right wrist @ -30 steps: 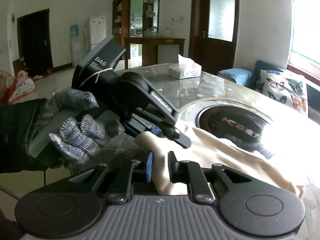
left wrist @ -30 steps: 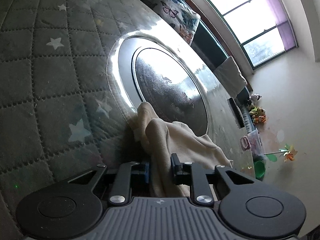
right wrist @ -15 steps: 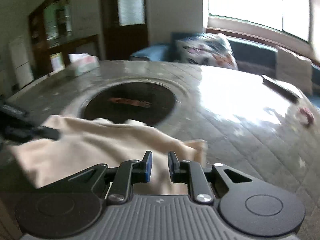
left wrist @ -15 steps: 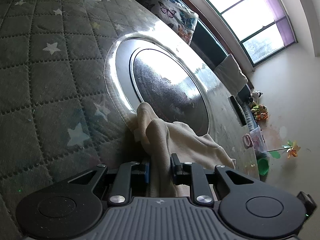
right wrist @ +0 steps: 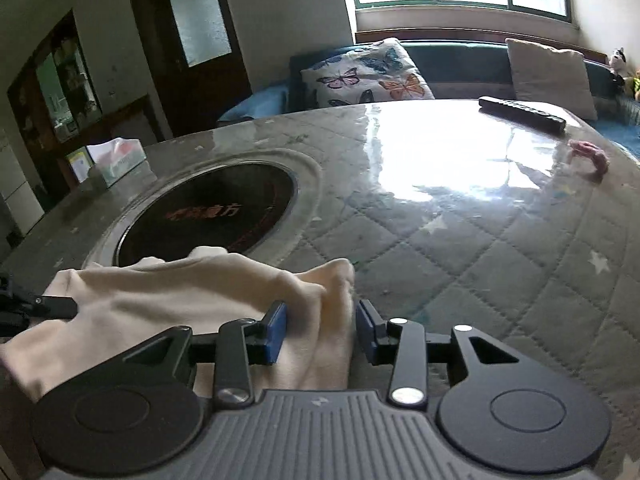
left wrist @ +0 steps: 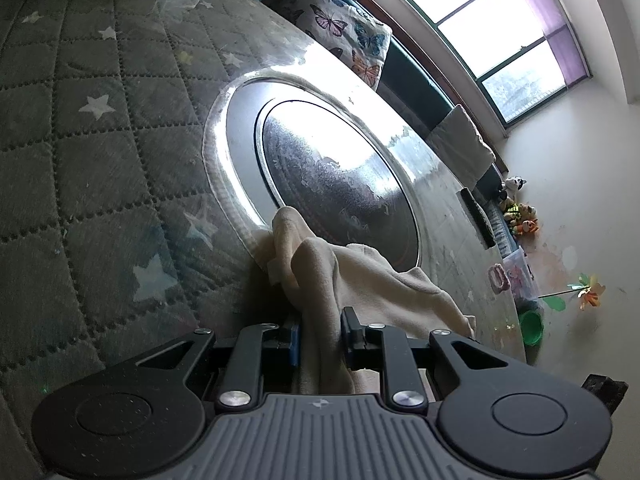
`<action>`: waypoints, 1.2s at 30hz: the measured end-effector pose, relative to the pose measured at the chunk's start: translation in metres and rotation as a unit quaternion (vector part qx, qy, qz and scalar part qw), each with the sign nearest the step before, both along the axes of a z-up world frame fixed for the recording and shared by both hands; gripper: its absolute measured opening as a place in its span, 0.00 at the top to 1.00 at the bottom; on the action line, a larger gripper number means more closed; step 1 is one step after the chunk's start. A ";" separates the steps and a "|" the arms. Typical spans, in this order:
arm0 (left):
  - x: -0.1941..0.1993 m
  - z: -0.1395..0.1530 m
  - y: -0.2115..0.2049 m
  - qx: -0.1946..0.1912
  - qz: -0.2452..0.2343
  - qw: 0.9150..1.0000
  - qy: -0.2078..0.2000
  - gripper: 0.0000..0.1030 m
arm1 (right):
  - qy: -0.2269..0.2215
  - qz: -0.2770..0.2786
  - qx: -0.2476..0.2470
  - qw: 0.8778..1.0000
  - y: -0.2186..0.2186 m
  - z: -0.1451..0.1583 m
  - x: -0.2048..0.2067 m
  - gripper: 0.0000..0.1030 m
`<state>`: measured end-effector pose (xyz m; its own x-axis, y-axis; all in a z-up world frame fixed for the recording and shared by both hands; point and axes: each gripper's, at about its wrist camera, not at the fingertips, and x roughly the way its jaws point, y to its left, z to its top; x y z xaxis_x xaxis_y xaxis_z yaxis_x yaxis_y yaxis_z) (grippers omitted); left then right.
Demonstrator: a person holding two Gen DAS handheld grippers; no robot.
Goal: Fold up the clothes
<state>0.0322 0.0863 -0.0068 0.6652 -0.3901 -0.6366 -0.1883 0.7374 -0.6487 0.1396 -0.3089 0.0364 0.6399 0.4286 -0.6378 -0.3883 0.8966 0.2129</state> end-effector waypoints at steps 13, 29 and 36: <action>0.015 0.039 -0.037 0.059 -0.048 0.997 -0.033 0.82 | -0.064 -0.012 0.023 0.998 -0.017 0.038 -0.030 0.91; 0.082 0.047 -0.169 0.075 -0.163 0.982 -0.056 0.84 | -0.111 -0.129 -0.029 0.985 -0.115 0.068 -0.025 0.91; 0.108 0.042 -0.212 0.094 -0.195 0.975 -0.052 0.84 | -0.102 -0.169 -0.031 0.980 -0.154 0.056 -0.014 0.91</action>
<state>0.1405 -0.1259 0.0355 0.5549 -0.5089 -0.6582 0.1904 0.8478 -0.4950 0.1255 -0.4628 0.0921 0.8562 0.1346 -0.4989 -0.0953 0.9901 0.1034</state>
